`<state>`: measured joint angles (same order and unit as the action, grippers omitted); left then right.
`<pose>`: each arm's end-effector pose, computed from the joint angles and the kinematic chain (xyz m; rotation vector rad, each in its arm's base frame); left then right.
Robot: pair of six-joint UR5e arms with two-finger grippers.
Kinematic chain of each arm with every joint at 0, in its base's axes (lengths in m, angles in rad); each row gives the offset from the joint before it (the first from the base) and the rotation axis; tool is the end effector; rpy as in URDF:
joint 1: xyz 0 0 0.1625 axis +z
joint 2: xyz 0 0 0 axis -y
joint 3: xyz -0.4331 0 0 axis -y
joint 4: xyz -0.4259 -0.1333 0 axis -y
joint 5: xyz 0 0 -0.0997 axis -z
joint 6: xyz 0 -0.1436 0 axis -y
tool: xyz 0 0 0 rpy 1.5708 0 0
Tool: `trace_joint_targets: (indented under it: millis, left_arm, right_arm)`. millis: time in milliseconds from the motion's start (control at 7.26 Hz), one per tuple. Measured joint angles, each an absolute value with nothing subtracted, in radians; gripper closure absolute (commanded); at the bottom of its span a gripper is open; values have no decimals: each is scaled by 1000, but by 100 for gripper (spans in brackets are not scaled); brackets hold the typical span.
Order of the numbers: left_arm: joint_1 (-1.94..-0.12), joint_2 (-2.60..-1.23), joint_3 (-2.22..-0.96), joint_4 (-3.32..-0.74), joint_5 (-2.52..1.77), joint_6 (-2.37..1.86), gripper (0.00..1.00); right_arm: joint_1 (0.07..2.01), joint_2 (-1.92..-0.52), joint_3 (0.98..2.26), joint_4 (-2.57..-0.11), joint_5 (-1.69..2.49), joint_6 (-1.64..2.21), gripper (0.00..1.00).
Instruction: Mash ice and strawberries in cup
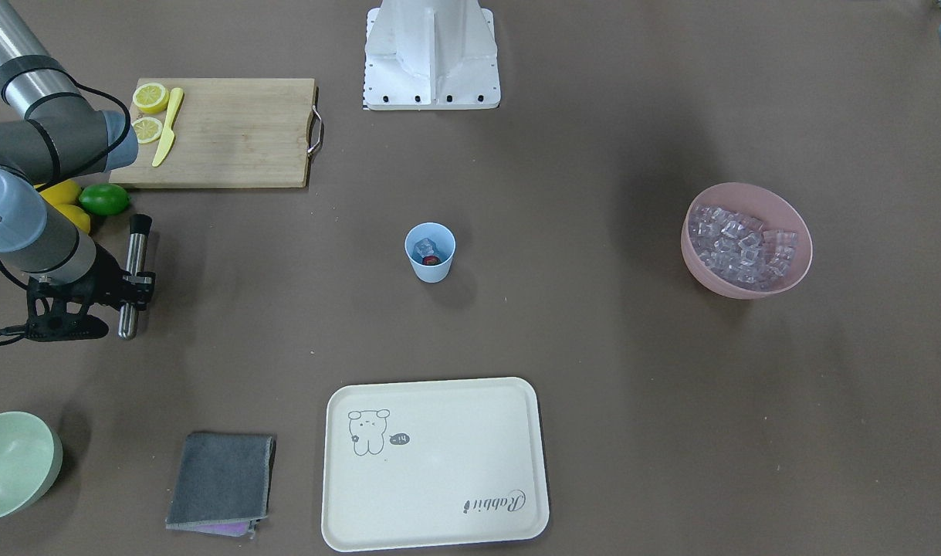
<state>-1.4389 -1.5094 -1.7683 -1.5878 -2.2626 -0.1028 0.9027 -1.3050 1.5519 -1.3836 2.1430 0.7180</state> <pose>0.0258 -0.5118 0.6311 0.0651 0.7030 0.0808 -0.3702 -0.5588 0.5439 -0.0350 -0.7026 -0.0763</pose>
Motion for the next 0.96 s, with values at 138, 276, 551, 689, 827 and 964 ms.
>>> trace_joint_targets:
  millis: [138, 276, 551, 689, 827, 964]
  left_arm:
    - [-1439, -1509, -1768, -1588, -2263, -103, 2]
    - [-1439, -1509, -1768, -1588, -2263, -103, 2]
    - [-1439, -1509, -1768, -1588, -2263, -103, 1]
    - [-1439, -1509, -1767, -1588, -2263, -104, 2]
    - [-1439, -1509, -1767, -1587, -2263, -104, 2]
    - [-1439, -1507, -1767, -1586, -2263, -105, 2]
  right_arm:
    - [902, -1302, 1552, -1384, 2143, 719, 0]
    - [902, -1301, 1552, -1384, 2143, 719, 0]
    - [902, -1299, 1553, -1384, 2143, 719, 0]
    - [903, -1296, 1553, -1384, 2143, 719, 0]
    - [910, -1288, 1554, -1384, 2143, 718, 0]
    - [925, -1277, 1554, -1384, 2144, 714, 0]
